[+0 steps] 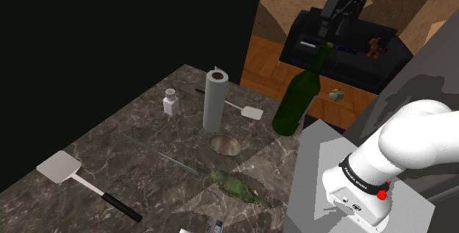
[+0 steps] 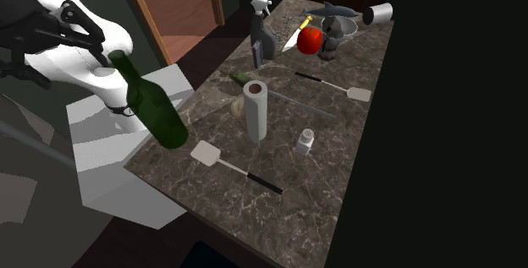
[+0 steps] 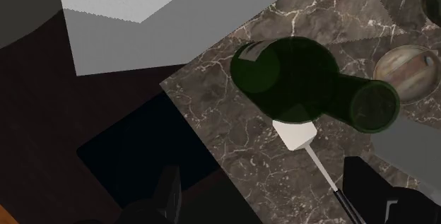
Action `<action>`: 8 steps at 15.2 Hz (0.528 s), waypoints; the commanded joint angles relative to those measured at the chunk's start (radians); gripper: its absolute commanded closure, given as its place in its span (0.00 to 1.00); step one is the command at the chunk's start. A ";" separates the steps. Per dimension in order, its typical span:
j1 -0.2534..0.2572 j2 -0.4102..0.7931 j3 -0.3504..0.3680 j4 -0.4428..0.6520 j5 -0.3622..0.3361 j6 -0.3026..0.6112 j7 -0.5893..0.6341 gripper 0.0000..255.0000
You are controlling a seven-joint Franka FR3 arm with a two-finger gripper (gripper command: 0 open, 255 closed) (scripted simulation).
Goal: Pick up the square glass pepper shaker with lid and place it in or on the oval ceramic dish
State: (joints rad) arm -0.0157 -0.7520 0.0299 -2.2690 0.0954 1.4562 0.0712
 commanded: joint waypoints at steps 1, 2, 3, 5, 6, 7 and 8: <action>0.000 0.000 0.000 0.000 0.000 0.000 0.000 0.00; 0.006 0.022 0.018 0.001 0.009 0.020 0.015 0.00; 0.011 0.045 0.036 0.003 0.018 0.040 0.030 0.00; 0.021 0.094 0.071 0.010 0.034 0.079 0.059 0.00; 0.026 0.120 0.088 0.016 0.041 0.098 0.074 0.00; 0.031 0.147 0.106 0.022 0.046 0.117 0.088 0.00; 0.036 0.175 0.123 0.030 0.051 0.136 0.103 0.00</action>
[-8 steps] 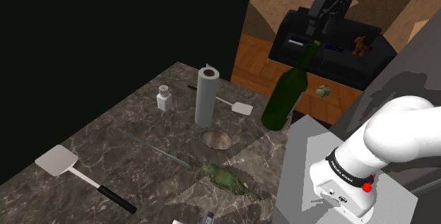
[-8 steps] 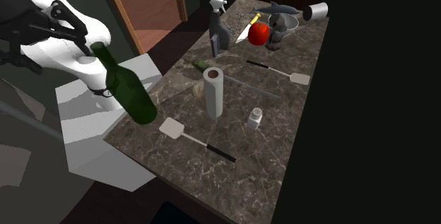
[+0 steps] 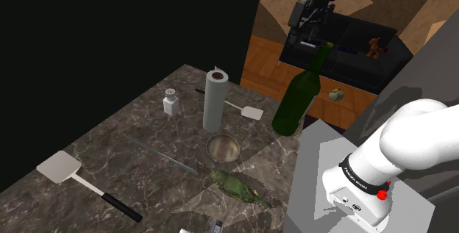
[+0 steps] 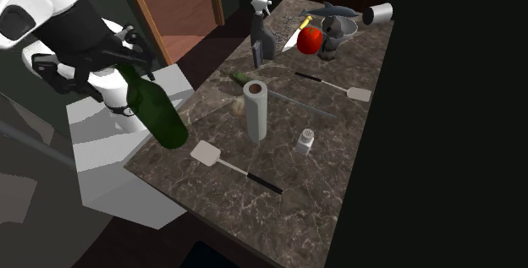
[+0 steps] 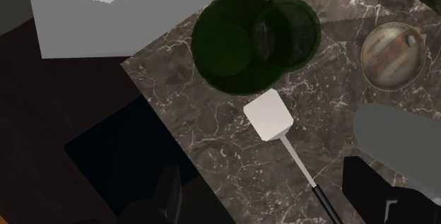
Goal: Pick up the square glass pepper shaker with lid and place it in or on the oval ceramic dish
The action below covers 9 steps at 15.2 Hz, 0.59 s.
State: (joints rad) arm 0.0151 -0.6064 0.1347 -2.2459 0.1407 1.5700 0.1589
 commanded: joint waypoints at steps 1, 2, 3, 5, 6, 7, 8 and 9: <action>0.009 0.058 0.035 0.016 0.010 0.040 0.030 0.00; 0.013 0.088 0.052 0.027 0.013 0.058 0.045 0.00; 0.017 0.118 0.069 0.038 0.016 0.075 0.061 0.00; 0.024 0.181 0.101 0.065 0.017 0.108 0.092 0.00; 0.027 0.213 0.117 0.080 0.015 0.124 0.108 0.00; 0.031 0.247 0.133 0.096 0.013 0.138 0.124 0.00; 0.034 0.281 0.148 0.114 0.009 0.153 0.141 0.00; 0.038 0.315 0.163 0.133 0.004 0.166 0.158 0.00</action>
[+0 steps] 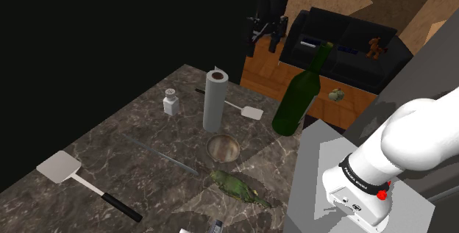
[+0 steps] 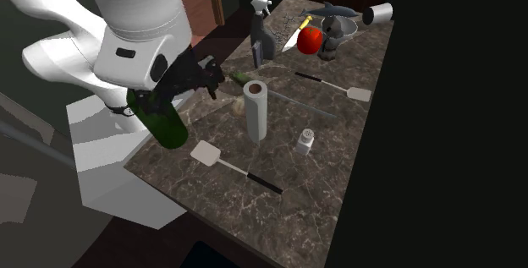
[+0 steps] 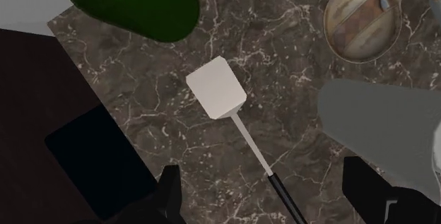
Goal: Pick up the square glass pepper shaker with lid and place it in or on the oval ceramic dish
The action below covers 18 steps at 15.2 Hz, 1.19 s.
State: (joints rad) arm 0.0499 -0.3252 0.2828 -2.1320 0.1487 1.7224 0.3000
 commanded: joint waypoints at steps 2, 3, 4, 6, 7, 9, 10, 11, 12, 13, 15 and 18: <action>0.011 0.106 0.043 0.060 -0.018 0.038 0.052 0.00; 0.015 0.142 0.057 0.082 -0.027 0.049 0.070 0.00; 0.020 0.180 0.070 0.105 -0.037 0.059 0.089 0.00; 0.031 0.257 0.093 0.156 -0.061 0.076 0.126 0.00; 0.038 0.296 0.103 0.184 -0.075 0.083 0.146 0.00; 0.055 0.376 0.121 0.243 -0.106 0.092 0.184 0.00; 0.065 0.417 0.128 0.275 -0.122 0.095 0.203 0.00; 0.076 0.459 0.134 0.308 -0.140 0.097 0.222 0.00; 0.088 0.501 0.138 0.343 -0.157 0.096 0.240 0.00; 0.101 0.543 0.142 0.380 -0.174 0.095 0.257 0.00; 0.130 0.628 0.146 0.458 -0.209 0.087 0.290 0.00; 0.182 0.760 0.143 0.592 -0.259 0.064 0.330 0.00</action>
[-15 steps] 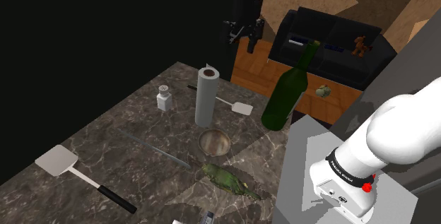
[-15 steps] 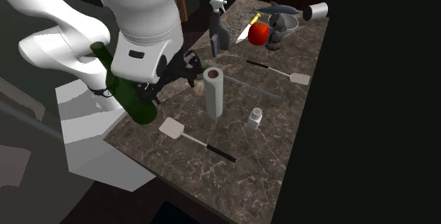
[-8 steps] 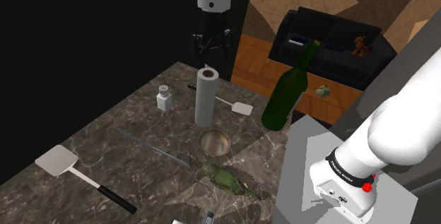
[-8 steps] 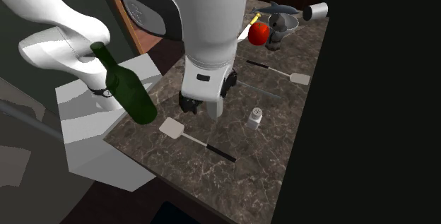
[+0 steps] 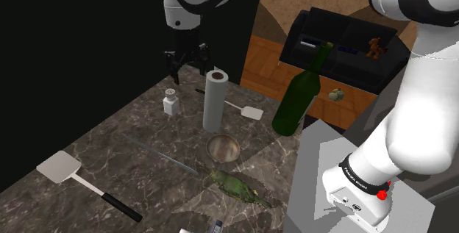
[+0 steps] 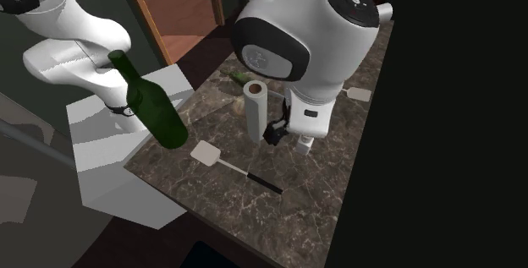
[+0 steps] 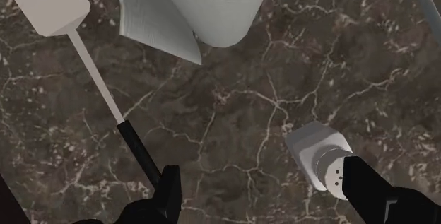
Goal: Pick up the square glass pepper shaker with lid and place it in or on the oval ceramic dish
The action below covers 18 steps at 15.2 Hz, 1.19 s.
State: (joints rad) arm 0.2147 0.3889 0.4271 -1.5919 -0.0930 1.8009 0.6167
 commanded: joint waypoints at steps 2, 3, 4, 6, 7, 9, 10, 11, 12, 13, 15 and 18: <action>0.057 0.137 -0.007 0.155 -0.047 -0.038 0.035 0.00; 0.078 0.184 -0.011 0.211 -0.062 -0.053 0.044 0.00; 0.099 0.233 -0.015 0.272 -0.075 -0.070 0.051 0.00; 0.147 0.336 -0.026 0.410 -0.100 -0.113 0.061 0.00; 0.153 0.349 -0.029 0.427 -0.102 -0.118 0.061 0.00; 0.149 0.346 -0.029 0.395 -0.102 -0.089 0.063 0.00; 0.147 0.345 -0.029 0.379 -0.102 -0.075 0.064 0.00; 0.145 0.344 -0.030 0.364 -0.103 -0.061 0.065 0.00; 0.144 0.344 -0.030 0.350 -0.103 -0.048 0.066 0.00; 0.142 0.344 -0.030 0.336 -0.104 -0.034 0.067 0.00; 0.140 0.344 -0.031 0.315 -0.105 -0.013 0.068 0.00; 0.141 0.344 -0.032 0.315 -0.104 -0.013 0.068 0.00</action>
State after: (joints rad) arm 0.3550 0.7299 0.3957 -1.2755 -0.1974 1.7858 0.6841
